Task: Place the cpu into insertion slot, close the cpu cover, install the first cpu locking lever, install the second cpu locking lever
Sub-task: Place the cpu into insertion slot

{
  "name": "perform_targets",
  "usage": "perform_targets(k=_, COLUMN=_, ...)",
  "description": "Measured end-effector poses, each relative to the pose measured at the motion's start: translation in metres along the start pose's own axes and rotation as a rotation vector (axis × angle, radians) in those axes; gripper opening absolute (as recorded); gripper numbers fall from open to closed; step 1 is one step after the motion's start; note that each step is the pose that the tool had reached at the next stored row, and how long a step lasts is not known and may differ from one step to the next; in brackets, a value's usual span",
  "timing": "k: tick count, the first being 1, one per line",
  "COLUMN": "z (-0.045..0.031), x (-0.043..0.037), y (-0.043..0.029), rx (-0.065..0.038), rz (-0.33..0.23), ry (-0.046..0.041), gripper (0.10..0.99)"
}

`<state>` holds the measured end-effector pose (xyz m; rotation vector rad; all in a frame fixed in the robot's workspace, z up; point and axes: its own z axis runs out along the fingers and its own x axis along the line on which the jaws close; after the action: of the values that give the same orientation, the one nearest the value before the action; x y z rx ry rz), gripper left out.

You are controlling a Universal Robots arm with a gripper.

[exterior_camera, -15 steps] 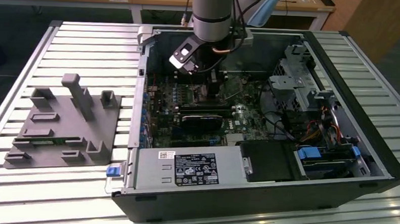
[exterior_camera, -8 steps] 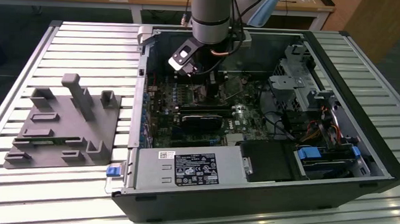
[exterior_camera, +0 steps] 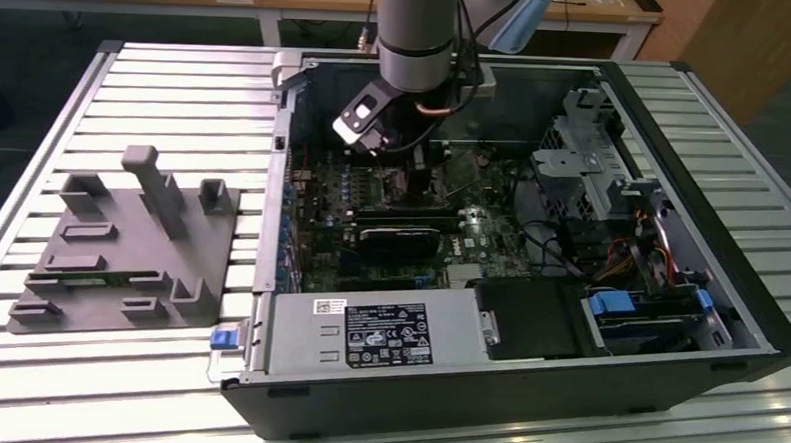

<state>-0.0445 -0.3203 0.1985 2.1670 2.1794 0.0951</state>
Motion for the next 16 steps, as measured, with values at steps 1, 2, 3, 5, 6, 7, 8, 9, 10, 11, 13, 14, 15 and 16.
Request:
perform_targets(k=1, z=0.0006, x=0.0, y=-0.0002, rx=0.0, rz=0.0, ry=0.0003, gripper=0.541)
perform_targets(k=2, z=0.0012, x=0.0001, y=-0.0005, rx=0.0, rz=0.001, ry=0.0005, gripper=0.541)
perform_targets(k=3, z=0.0017, x=0.0001, y=-0.0007, rx=0.0, rz=0.001, ry=0.0005, gripper=0.541)
perform_targets(k=5, z=0.0026, x=0.0002, y=-0.0013, rx=0.0, rz=0.003, ry=0.0005, gripper=0.541)
perform_targets(k=6, z=0.0031, x=0.0002, y=-0.0016, rx=0.0, rz=0.004, ry=0.0005, gripper=0.541)
perform_targets(k=7, z=0.0035, x=0.0003, y=-0.0017, rx=0.0, rz=0.005, ry=0.0004, gripper=0.541)
perform_targets(k=8, z=0.0041, x=0.0004, y=-0.0019, rx=0.0, rz=0.006, ry=0.0003, gripper=0.541)
perform_targets(k=9, z=0.0045, x=0.0005, y=-0.0021, rx=0.0, rz=0.007, ry=0.0, gripper=0.541)
perform_targets(k=10, z=0.005, x=0.0005, y=-0.0021, rx=0.0, rz=0.008, ry=-0.0001, gripper=0.541)
perform_targets(k=11, z=0.0052, x=0.0005, y=-0.0022, rx=0.0, rz=0.009, ry=-0.0001, gripper=0.541)
perform_targets(k=13, z=0.0052, x=0.0005, y=-0.0022, rx=0.0, rz=0.009, ry=-0.0002, gripper=0.541)
perform_targets(k=14, z=0.0053, x=0.0006, y=-0.0022, rx=0.0, rz=0.01, ry=0.0, gripper=0.541)
perform_targets(k=15, z=0.0053, x=0.0006, y=-0.0022, rx=0.0, rz=0.01, ry=0.0, gripper=0.541)
perform_targets(k=16, z=0.0053, x=0.0006, y=-0.0022, rx=0.0, rz=0.01, ry=0.0, gripper=0.541)
